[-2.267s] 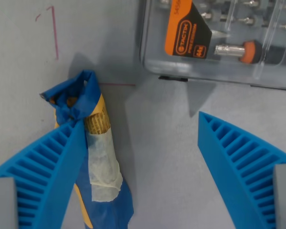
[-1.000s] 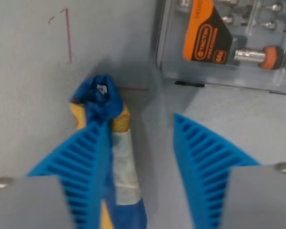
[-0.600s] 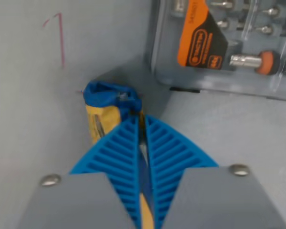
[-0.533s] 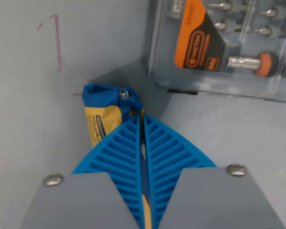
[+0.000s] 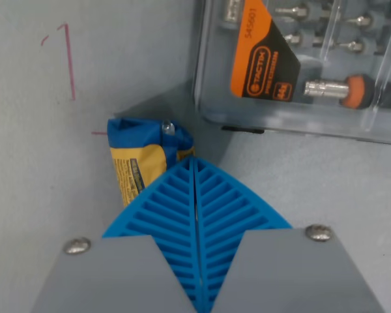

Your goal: Pick up the blue bag

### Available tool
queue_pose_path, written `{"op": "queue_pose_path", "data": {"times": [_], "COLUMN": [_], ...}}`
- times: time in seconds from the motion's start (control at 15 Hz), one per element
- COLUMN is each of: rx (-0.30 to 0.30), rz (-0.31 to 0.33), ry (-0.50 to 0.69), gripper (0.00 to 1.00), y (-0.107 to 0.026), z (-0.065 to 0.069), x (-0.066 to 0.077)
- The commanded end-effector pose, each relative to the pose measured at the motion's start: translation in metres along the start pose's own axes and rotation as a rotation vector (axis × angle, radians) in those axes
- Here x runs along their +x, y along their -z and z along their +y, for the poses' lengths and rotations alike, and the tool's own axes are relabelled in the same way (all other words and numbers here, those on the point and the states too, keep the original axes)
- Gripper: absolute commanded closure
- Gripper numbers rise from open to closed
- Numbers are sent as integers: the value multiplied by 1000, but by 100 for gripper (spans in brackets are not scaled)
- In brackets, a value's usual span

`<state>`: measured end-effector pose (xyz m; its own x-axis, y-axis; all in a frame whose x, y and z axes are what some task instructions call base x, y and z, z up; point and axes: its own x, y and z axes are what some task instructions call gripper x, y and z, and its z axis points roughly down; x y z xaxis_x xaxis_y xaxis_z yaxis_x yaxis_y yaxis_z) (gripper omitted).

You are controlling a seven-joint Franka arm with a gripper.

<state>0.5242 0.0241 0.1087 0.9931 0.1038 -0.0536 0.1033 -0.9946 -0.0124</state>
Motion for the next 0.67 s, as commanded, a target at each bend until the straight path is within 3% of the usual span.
{"op": "queue_pose_path", "data": {"times": [0.07,0.67], "rx": [-9,-9], "rz": [65,65], "ry": [13,13], "gripper": [100,100], "y": [-9,6], "z": [0,-1], "x": [-2,-4]}}
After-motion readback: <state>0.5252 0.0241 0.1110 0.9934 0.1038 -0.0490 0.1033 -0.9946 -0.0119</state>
